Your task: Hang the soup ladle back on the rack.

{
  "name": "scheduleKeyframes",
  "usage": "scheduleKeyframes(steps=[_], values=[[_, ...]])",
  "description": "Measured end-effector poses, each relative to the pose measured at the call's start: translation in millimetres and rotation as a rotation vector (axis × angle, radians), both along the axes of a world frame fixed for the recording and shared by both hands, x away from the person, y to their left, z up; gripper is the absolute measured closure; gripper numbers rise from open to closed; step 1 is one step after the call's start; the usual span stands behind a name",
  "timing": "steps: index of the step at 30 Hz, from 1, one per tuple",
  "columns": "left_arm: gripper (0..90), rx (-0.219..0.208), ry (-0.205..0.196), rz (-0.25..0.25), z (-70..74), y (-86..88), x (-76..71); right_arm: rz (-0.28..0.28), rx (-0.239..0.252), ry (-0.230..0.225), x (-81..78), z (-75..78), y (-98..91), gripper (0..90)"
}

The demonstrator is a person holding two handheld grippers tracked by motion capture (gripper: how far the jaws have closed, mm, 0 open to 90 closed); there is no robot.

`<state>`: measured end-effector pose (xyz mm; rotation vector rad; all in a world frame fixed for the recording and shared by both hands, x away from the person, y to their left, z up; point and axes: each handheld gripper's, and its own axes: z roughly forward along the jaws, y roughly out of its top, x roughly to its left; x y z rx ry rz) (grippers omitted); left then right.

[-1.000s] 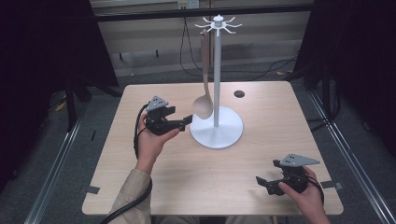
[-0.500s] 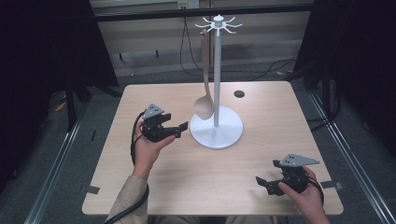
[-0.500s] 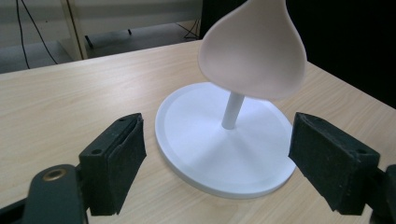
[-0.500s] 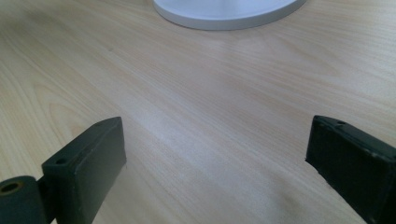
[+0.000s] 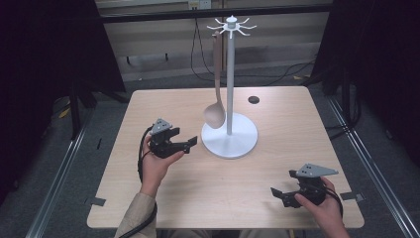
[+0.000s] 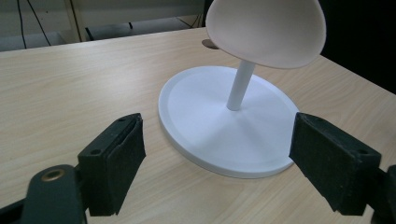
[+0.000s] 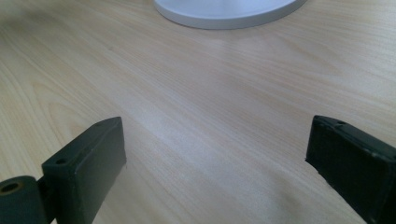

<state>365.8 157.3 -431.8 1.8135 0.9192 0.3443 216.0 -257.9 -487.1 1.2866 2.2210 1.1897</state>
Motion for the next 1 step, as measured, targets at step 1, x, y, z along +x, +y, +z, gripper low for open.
scheduleKeyframes(steps=[1], values=[[17.8,0.004,0.001,-0.001,-0.2,-0.9,0.1,0.002,0.001,0.0,0.0,-0.2,-0.1,4.2]])
